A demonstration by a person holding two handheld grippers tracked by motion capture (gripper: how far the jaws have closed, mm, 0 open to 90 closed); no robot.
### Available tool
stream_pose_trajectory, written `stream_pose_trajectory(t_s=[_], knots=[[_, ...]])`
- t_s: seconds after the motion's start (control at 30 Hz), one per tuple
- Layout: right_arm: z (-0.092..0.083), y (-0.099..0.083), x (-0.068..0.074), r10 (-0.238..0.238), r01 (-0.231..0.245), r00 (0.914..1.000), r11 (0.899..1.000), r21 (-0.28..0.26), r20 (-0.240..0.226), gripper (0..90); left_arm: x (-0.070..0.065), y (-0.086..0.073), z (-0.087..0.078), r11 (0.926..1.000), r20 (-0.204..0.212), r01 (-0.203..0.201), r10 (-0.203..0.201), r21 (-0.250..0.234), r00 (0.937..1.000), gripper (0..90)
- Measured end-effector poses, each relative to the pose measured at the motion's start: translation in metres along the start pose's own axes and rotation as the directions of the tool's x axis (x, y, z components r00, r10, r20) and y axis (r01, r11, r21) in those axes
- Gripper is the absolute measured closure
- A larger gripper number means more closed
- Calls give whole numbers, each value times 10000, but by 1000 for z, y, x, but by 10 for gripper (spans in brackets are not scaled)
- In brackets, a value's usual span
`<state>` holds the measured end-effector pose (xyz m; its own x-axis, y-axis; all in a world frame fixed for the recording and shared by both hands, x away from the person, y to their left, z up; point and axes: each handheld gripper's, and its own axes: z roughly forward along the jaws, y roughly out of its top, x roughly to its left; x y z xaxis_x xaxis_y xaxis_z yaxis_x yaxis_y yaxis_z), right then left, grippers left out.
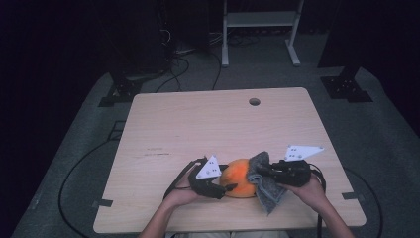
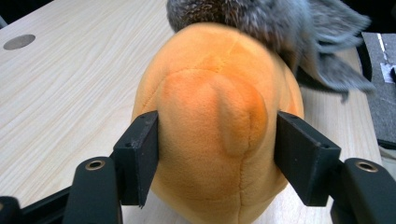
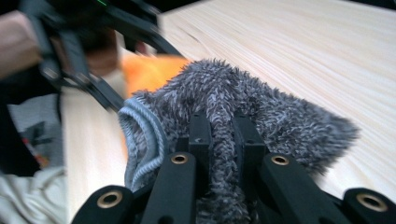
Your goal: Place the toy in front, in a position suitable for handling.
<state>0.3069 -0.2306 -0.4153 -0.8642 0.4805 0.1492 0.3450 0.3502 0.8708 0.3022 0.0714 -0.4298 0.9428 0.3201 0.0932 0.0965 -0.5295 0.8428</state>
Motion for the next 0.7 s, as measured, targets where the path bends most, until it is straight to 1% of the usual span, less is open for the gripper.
stream_pose_trajectory(t_s=[0.1,0.13,0.2,0.23,0.3,0.37,0.4,0.47,0.57,0.6,0.63,0.7], knots=[[-6,-13,-12,412,-421,9986,9987,273,327,798,0,-1,-1,10000,41,-51,51,-16,10000,359],[-8,-19,-17,619,-642,9969,9967,491,484,798,1,-3,-2,9998,126,-192,192,9,9997,369],[-8,-28,-22,826,-870,9949,9931,781,573,798,2,-5,-4,9998,193,-183,182,38,9996,371],[-7,-32,-22,876,-927,9945,9914,923,576,798,3,-6,-5,9998,224,-189,188,51,9996,371],[-7,-36,-21,775,-849,9949,9890,1212,642,798,4,-7,-6,9999,282,-142,140,46,9995,370],[-10,-34,-20,735,-792,9956,9916,1023,587,798,4,-7,-6,9998,298,-172,171,29,9994,370],[-12,-29,-17,616,-656,9968,9945,819,508,798,3,-7,-6,9996,319,-265,265,8,9991,369],[-13,-21,-11,383,-396,9988,9983,424,310,798,2,-7,-6,9995,362,-311,311,-23,9989,370],[-12,-5,-1,21,-30,9996,9996,-296,-279,798,1,-7,-6,9989,440,-460,462,-52,9980,372],[-12,-5,-1,21,-30,9996,9996,-296,-279,798,1,-7,-6,9989,440,-460,462,-52,9980,371],[-5,3,4,-182,163,9988,9990,-425,-455,797,0,-7,-6,9988,424,-480,480,-19,9979,370],[1,4,6,-302,292,9987,9992,-260,-406,796,2,-8,-8,9994,486,-351,349,45,9982,365]])
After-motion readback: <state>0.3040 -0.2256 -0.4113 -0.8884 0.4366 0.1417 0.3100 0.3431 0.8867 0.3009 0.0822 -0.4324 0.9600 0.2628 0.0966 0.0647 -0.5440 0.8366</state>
